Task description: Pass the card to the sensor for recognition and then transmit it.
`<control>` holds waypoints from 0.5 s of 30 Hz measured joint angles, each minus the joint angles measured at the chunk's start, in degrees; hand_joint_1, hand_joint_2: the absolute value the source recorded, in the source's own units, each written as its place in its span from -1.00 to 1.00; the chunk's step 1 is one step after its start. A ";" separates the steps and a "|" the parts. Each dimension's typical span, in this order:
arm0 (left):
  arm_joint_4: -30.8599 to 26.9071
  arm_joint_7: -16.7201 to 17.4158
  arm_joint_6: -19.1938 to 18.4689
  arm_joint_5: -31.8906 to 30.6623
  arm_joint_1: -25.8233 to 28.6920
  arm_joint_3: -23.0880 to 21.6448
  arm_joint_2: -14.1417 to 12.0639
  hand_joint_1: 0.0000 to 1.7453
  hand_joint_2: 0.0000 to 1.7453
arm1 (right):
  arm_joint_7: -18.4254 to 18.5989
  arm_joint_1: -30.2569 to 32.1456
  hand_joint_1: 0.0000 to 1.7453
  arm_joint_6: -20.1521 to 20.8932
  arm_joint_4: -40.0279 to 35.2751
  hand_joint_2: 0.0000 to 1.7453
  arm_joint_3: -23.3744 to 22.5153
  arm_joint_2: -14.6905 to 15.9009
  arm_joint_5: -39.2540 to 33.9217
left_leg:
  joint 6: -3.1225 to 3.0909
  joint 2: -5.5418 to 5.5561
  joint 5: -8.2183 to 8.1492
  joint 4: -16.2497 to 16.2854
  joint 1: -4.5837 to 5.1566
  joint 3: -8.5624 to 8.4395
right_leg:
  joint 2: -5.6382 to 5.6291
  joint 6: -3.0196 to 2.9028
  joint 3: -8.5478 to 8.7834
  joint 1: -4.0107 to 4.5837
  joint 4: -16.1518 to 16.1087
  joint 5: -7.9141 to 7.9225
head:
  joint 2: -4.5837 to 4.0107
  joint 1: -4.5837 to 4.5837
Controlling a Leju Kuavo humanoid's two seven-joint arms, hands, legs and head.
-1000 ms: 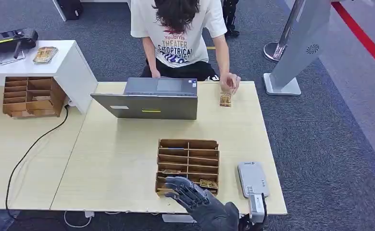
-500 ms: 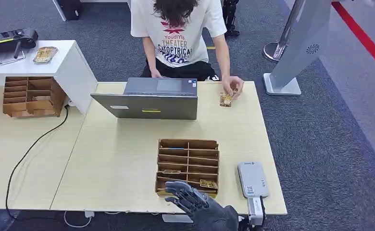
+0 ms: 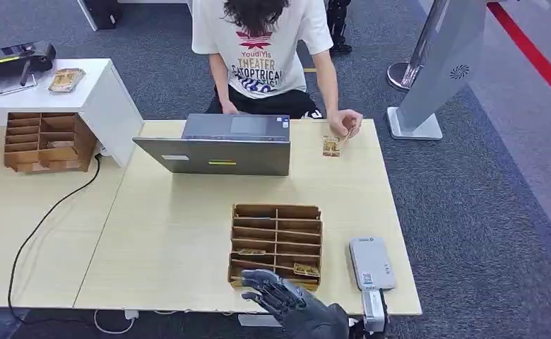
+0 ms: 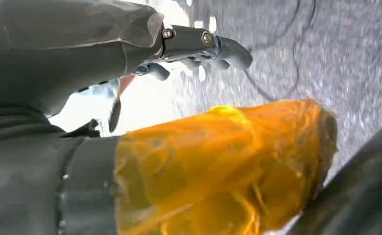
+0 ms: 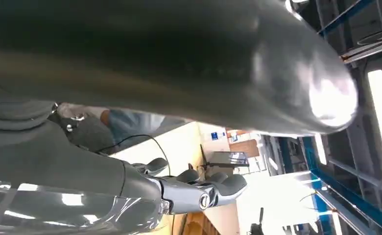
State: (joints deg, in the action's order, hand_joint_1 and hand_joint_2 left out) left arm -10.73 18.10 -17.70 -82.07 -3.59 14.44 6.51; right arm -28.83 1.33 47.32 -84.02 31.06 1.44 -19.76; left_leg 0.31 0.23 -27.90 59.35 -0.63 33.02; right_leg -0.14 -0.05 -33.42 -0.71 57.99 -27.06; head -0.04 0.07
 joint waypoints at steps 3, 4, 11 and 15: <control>0.00 0.31 -0.28 1.49 0.20 2.02 -0.02 -1.00 -1.00 | -0.02 0.00 -1.00 -0.02 0.00 -1.00 0.04 0.07 0.07 | 0.00 0.00 0.00 0.00 0.00 0.00 | -0.01 0.00 0.00 0.00 0.00 0.00 | 0.00 0.00; 0.00 0.46 -0.33 1.99 0.22 2.65 -0.02 -1.00 -1.00 | -0.09 0.01 -1.00 0.00 0.00 -1.00 0.04 0.09 0.09 | 0.00 0.00 0.00 0.00 0.00 0.00 | -0.01 0.00 0.00 0.00 0.00 0.00 | 0.00 0.00; 0.00 1.51 -0.79 5.18 0.49 6.99 -0.04 -1.00 -1.00 | -0.57 0.02 -1.00 0.00 0.00 -1.00 0.09 0.17 0.41 | 0.00 0.00 0.00 0.00 0.00 -0.01 | -0.01 0.00 0.00 0.00 0.00 0.00 | 0.00 0.02; 0.00 2.06 -0.76 7.17 0.50 9.38 -0.02 -1.00 -1.00 | -0.68 0.07 -1.00 -0.02 0.00 -1.00 0.09 0.24 0.68 | 0.00 0.00 0.00 0.00 0.00 0.00 | -0.01 0.00 0.00 0.00 0.00 0.00 | 0.00 0.00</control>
State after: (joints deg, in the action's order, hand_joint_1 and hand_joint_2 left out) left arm -10.73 20.15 -18.47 -74.90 -3.08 23.83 6.49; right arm -29.51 1.40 47.30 -84.02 31.15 1.68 -19.08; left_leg 0.31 0.23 -27.89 59.35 -0.63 33.02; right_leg -0.14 -0.06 -33.42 -0.71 57.99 -27.06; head -0.04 0.07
